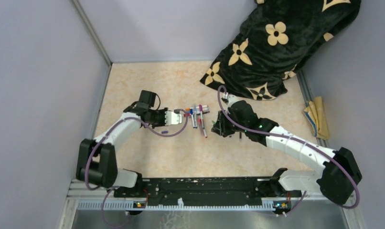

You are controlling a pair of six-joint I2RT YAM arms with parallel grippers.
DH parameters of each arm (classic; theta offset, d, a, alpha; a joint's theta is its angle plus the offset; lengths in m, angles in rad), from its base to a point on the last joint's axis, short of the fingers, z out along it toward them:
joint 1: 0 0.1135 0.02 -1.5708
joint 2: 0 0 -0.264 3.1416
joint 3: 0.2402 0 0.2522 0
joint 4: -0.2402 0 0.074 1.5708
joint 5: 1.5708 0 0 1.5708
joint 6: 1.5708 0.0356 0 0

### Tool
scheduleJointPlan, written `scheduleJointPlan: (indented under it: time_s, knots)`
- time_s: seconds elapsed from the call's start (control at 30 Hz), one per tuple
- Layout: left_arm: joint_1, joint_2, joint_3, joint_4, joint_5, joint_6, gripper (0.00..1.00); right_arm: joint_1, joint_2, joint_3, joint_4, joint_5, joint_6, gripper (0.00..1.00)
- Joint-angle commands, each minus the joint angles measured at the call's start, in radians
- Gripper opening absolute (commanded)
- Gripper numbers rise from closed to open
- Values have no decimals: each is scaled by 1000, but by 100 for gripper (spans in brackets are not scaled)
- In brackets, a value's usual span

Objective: Open the pen caps

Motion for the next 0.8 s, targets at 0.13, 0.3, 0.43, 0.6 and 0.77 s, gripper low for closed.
scheduleJointPlan:
  time_s: [0.13,0.3,0.43,0.6,0.77]
  knots:
    - [30,285,118,32,8,-229,9,-25,-10,-37,14,361,55,0]
    - [39,337,113,26,5,-247,20,-25,71,-28,97,446,55,0]
    - [39,339,101,25,2,-258,34,-24,181,-2,179,468,41,0]
    - [46,318,111,1,26,-286,55,-24,316,25,251,495,30,0]
    - [67,285,182,-98,118,-334,78,-23,392,26,315,530,11,0]
